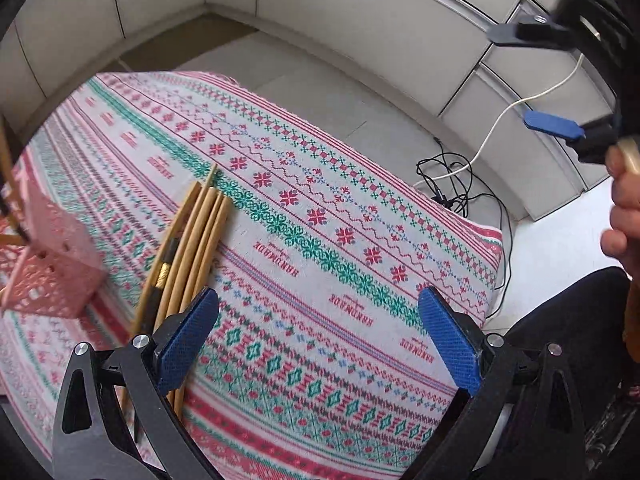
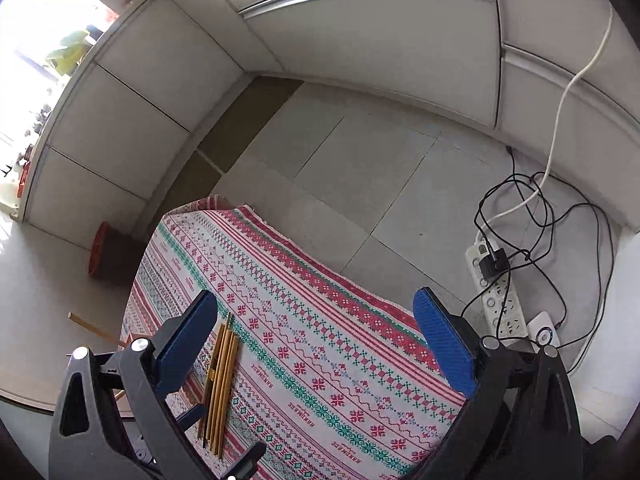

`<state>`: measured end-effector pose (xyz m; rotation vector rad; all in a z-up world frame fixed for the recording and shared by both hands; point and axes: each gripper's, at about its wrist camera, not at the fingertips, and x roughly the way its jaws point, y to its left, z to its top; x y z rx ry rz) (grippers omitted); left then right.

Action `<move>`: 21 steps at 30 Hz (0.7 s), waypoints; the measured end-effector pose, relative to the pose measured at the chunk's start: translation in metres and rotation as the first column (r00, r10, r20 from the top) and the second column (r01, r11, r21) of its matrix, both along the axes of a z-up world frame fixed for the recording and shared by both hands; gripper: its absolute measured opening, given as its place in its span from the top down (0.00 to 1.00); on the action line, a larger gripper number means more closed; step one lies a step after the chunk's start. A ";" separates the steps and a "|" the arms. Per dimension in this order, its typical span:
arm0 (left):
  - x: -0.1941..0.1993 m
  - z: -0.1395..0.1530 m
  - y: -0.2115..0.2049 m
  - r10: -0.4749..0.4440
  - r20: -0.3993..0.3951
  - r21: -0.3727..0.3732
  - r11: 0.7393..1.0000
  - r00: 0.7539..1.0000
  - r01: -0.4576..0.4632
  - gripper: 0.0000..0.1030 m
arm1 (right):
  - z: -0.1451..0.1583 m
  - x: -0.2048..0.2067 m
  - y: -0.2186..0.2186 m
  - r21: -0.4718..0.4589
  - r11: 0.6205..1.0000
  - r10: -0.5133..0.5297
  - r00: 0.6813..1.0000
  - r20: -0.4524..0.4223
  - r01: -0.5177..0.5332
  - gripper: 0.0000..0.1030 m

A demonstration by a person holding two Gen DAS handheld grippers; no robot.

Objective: Organize utensils
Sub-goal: 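Grasp a wooden chopstick from the bundle with the left tool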

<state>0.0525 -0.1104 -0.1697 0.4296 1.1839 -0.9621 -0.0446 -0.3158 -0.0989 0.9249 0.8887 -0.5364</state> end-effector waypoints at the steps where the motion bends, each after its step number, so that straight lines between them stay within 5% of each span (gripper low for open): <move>1: 0.004 -0.002 -0.002 -0.006 -0.011 -0.002 1.000 1.000 0.006 0.07 | -0.001 0.001 -0.001 0.000 1.000 0.005 1.000 -0.004 -0.005 0.07; 21: 0.050 -0.043 -0.024 0.027 -0.052 0.009 1.000 0.998 -0.027 0.11 | -0.023 0.013 -0.005 0.142 0.988 0.075 0.996 -0.049 -0.067 0.07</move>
